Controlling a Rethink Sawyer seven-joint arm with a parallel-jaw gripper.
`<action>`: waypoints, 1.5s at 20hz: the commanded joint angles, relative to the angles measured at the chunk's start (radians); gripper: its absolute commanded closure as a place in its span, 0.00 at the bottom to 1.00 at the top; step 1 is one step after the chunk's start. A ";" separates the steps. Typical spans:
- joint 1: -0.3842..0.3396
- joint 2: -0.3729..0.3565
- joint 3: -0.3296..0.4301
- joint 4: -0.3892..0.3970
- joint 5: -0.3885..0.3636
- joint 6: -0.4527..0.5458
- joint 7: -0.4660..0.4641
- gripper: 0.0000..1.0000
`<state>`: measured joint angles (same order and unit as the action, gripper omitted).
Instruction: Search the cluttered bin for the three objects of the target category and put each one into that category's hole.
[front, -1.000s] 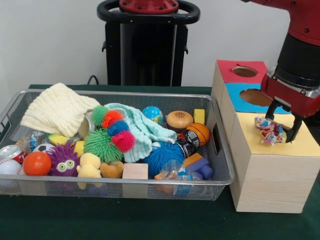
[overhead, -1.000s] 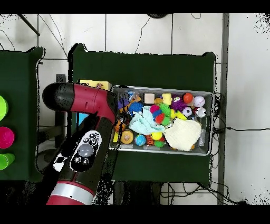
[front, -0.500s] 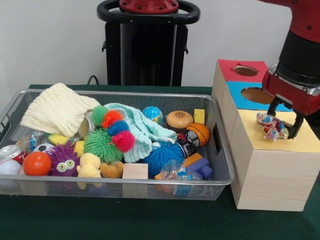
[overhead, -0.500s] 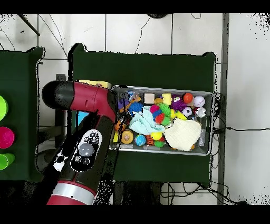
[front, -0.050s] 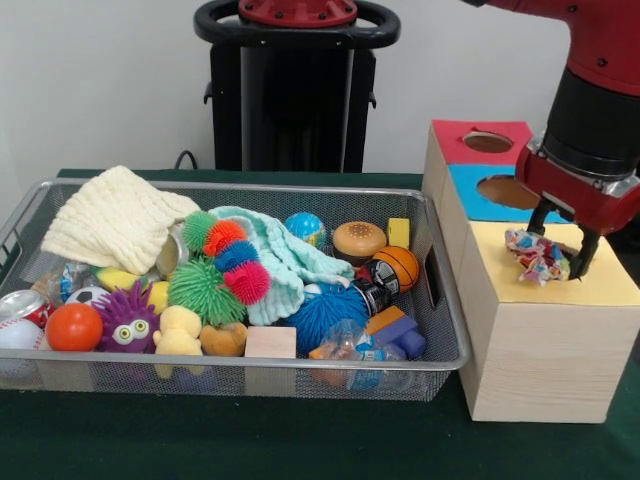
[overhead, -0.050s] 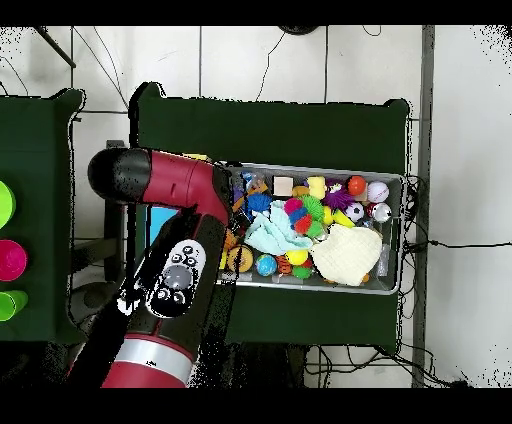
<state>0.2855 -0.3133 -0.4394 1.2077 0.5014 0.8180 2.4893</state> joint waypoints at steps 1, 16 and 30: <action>-0.125 -0.158 0.092 -0.009 -0.038 0.132 -0.055 0.00; -0.195 -0.186 0.213 0.029 -0.112 0.048 -0.074 1.00; -0.196 -0.198 0.223 0.034 -0.157 0.048 -0.025 1.00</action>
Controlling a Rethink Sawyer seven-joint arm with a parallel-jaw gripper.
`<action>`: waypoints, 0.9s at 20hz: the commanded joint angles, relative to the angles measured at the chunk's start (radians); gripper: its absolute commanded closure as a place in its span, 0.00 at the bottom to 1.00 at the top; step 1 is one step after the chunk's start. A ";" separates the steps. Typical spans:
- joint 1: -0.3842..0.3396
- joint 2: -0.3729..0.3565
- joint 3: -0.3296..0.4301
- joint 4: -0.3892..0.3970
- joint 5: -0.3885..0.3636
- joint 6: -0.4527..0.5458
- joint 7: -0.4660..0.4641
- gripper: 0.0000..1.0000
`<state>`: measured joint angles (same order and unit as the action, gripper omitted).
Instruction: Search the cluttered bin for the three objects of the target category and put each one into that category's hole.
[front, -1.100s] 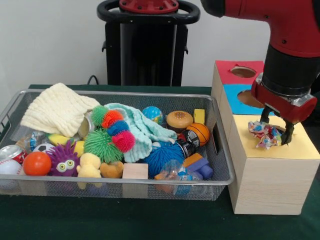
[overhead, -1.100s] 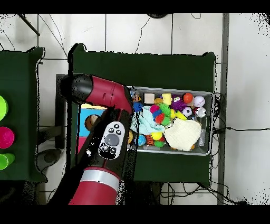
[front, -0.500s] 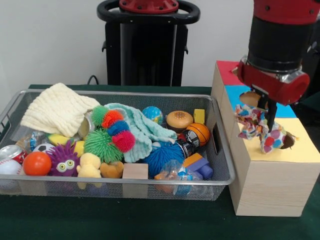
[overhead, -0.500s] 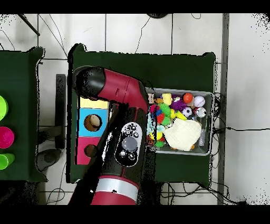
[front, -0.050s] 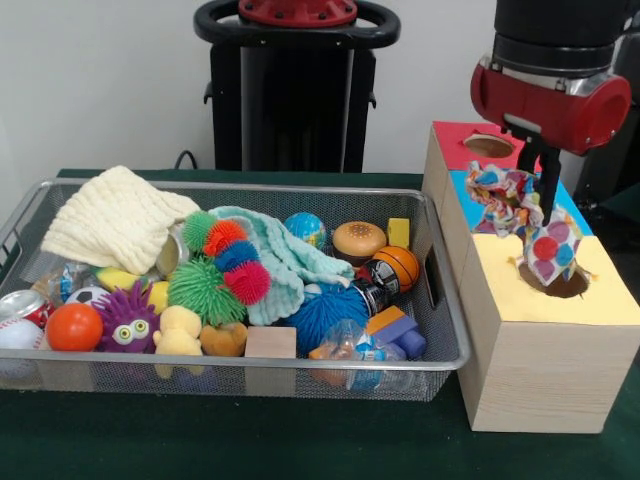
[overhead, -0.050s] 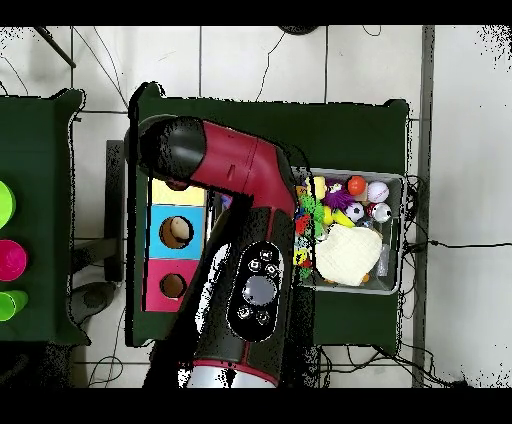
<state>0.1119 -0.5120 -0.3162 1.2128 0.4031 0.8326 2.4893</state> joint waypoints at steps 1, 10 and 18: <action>-0.021 0.002 0.099 0.027 -0.062 0.036 -0.023 1.00; 0.006 -0.007 0.093 0.075 -0.075 0.011 0.013 1.00; 0.023 -0.011 0.090 0.114 -0.078 -0.014 0.034 1.00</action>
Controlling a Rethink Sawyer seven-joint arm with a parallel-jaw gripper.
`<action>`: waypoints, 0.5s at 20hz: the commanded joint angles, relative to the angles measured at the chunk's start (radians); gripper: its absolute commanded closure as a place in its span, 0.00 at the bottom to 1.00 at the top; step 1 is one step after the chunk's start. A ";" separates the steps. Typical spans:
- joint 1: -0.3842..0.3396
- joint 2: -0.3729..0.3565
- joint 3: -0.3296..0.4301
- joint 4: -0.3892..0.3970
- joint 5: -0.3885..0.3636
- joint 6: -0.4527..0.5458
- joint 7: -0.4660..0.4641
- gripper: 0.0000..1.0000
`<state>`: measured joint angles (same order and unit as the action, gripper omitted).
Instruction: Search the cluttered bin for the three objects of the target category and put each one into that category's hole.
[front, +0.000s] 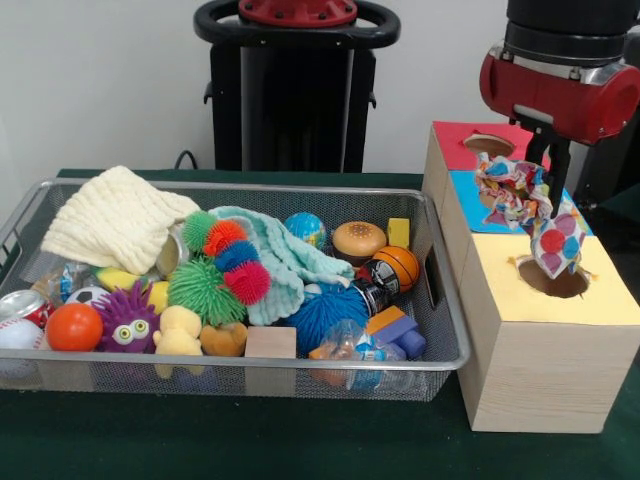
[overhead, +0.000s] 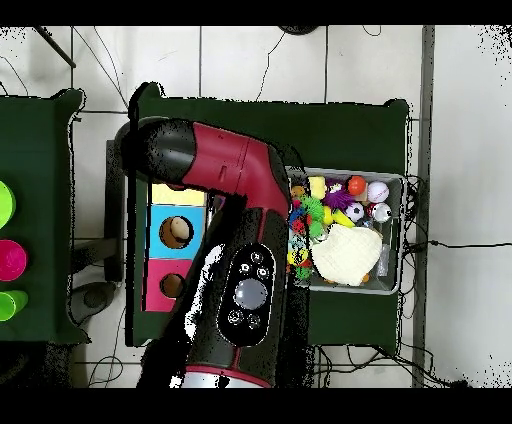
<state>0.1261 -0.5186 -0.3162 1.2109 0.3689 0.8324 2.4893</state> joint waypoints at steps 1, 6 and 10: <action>0.014 -0.006 0.088 0.122 -0.043 -0.018 0.039 1.00; 0.031 0.006 0.075 0.130 -0.051 -0.032 0.057 1.00; 0.037 0.025 0.076 0.145 -0.055 -0.066 0.059 1.00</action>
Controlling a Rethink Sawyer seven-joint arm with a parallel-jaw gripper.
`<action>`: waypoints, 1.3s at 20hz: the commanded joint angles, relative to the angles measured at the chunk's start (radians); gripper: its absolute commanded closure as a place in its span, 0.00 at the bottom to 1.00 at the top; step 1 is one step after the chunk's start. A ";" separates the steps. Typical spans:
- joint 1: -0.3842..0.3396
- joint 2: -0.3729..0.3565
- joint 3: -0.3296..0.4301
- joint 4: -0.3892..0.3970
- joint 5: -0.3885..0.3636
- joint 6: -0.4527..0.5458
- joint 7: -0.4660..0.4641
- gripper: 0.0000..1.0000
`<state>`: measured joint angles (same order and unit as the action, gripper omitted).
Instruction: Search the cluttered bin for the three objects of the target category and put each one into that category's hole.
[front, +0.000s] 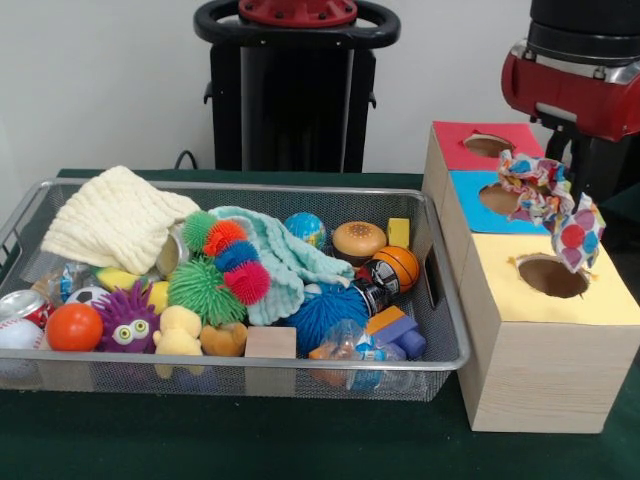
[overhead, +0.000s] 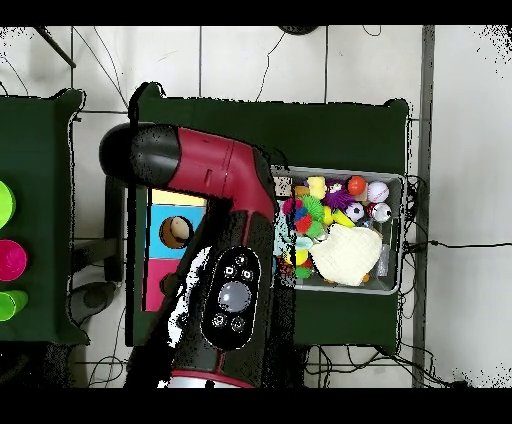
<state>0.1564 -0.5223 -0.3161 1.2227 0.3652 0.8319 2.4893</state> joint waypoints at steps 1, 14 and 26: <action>0.009 0.031 0.074 0.136 -0.054 -0.070 0.060 1.00; 0.037 0.074 0.043 0.129 -0.082 -0.112 0.081 1.00; 0.056 0.098 0.035 0.136 -0.095 -0.069 0.116 1.00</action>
<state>0.2066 -0.4722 -0.3220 1.2733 0.3121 0.7597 2.4893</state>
